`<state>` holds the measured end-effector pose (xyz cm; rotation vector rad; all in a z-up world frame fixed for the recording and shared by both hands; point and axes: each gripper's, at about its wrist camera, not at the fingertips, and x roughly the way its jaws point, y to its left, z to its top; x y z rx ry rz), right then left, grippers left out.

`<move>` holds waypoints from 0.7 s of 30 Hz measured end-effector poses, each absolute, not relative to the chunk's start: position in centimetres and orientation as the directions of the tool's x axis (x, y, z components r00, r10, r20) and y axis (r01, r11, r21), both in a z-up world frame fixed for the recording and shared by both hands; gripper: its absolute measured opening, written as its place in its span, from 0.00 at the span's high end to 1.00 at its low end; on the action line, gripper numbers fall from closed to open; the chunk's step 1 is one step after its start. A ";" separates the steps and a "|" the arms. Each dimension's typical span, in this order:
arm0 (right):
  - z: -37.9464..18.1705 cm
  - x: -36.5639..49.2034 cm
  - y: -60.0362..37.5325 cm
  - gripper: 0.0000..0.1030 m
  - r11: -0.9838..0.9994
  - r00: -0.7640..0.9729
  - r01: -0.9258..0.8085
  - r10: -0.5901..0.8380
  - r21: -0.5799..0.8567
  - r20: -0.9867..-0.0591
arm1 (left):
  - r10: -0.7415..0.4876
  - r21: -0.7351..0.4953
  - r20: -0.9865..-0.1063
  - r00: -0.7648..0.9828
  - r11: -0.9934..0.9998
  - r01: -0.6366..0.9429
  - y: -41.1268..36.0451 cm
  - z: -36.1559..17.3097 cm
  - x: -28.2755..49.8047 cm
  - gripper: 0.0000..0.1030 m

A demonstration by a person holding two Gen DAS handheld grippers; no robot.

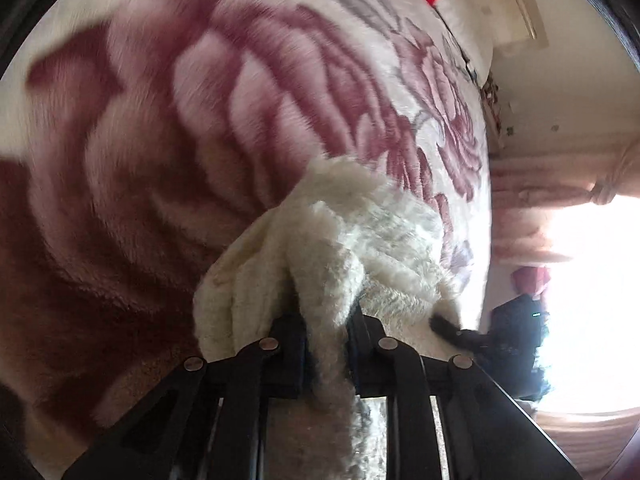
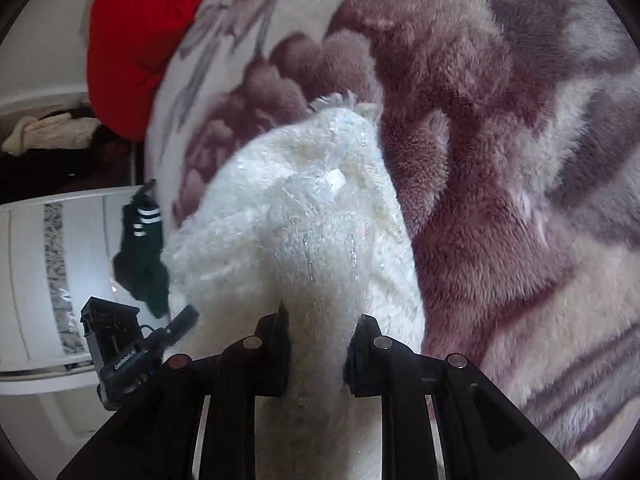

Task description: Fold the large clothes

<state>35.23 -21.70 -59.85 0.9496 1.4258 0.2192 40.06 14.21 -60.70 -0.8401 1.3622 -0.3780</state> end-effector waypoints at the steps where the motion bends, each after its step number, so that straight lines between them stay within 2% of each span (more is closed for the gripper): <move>1: -60.2 35.3 -21.6 0.80 0.637 0.178 0.405 0.649 0.656 -0.740 | -0.706 -0.735 -0.677 0.208 0.634 -0.241 14.7 -60.9 39.9 0.83; 2: -60.2 35.5 -21.6 0.79 0.647 0.162 0.402 0.646 0.647 -0.746 | -0.719 -0.747 -0.663 0.209 0.618 -0.245 15.0 -60.5 39.7 0.83; 4: -59.3 36.0 -21.6 0.72 0.643 0.140 0.390 0.667 0.660 -0.732 | -0.729 -0.750 -0.659 0.187 0.616 -0.242 15.2 -58.6 39.4 0.76; 5: -58.7 35.9 -21.9 0.63 0.625 0.132 0.388 0.690 0.677 -0.712 | -0.735 -0.753 -0.654 0.180 0.611 -0.242 15.3 -57.6 39.2 0.72; 6: -57.9 35.8 -22.2 0.49 0.612 0.113 0.377 0.714 0.695 -0.691 | -0.739 -0.759 -0.649 0.184 0.609 -0.232 15.4 -56.1 38.5 0.60; 7: -57.1 35.5 -22.5 0.42 0.608 0.103 0.357 0.729 0.709 -0.677 | -0.737 -0.764 -0.644 0.204 0.610 -0.209 15.5 -54.7 37.8 0.44; 8: -56.1 35.0 -22.8 0.26 0.621 0.100 0.332 0.725 0.710 -0.681 | -0.726 -0.767 -0.641 0.247 0.616 -0.180 15.9 -52.8 36.4 0.35; 9: -55.2 34.4 -23.2 0.12 0.642 0.109 0.297 0.713 0.707 -0.693 | -0.708 -0.759 -0.648 0.281 0.628 -0.170 16.2 -51.7 35.2 0.28; 10: -54.7 33.6 -23.5 0.07 0.649 0.110 0.269 0.713 0.711 -0.692 | -0.690 -0.750 -0.656 0.304 0.640 -0.166 16.3 -50.8 33.9 0.28; 13: -55.9 31.9 -23.5 0.03 0.694 0.052 0.225 0.692 0.684 -0.720 | -0.678 -0.767 -0.638 0.366 0.603 -0.220 16.9 -50.3 29.0 0.28; 17: -60.5 31.2 -22.5 0.00 0.666 -0.024 0.216 0.734 0.714 -0.678 | -0.658 -0.769 -0.640 0.398 0.550 -0.327 16.9 -52.4 22.9 0.28; 21: -64.1 31.8 -21.0 0.00 0.490 -0.024 0.227 0.867 0.842 -0.498 | -0.668 -0.766 -0.637 0.385 0.494 -0.411 16.1 -55.3 18.5 0.28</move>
